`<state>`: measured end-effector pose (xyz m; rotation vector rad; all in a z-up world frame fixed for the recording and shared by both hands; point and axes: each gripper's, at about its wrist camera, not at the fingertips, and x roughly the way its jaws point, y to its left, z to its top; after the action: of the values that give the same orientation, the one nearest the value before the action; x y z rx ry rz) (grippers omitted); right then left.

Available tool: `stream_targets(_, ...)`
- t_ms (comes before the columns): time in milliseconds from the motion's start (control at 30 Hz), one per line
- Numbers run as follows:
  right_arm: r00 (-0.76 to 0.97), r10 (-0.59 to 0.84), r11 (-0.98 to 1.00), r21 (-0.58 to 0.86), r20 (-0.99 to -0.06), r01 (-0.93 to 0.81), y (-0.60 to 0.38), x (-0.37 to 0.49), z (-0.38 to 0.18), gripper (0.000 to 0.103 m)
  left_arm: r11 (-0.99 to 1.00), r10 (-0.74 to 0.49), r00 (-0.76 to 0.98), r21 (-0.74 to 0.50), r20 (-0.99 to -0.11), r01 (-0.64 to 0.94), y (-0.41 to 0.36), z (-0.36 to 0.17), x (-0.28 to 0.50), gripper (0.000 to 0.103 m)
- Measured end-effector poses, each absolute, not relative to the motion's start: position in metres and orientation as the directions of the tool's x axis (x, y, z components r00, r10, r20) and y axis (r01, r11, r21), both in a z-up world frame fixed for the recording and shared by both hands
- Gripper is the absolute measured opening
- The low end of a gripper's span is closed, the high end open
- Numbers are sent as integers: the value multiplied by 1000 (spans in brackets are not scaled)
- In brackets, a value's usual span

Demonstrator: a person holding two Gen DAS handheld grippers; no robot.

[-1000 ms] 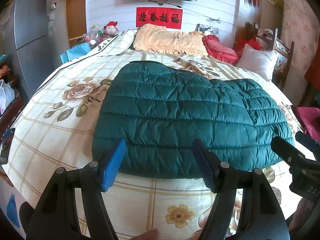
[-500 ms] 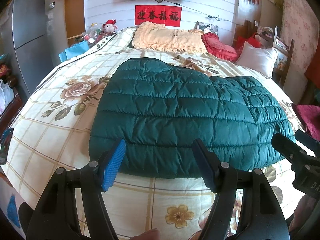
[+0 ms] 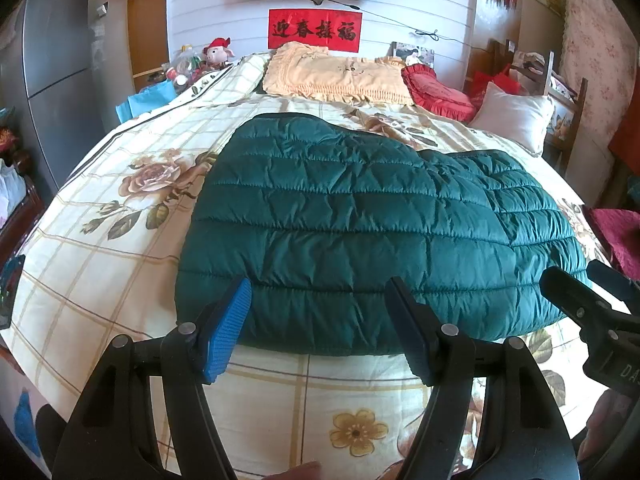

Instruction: Fold large clothes

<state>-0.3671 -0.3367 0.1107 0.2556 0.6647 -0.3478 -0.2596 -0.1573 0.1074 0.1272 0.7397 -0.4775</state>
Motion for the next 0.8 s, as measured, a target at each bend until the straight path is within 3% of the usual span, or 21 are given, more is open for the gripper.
stream_targets(800, 732, -222, 912, 127, -644, 389, -336, -366, 107, 103, 880, -389, 636, -65, -667, 470, -157, 104, -259, 70)
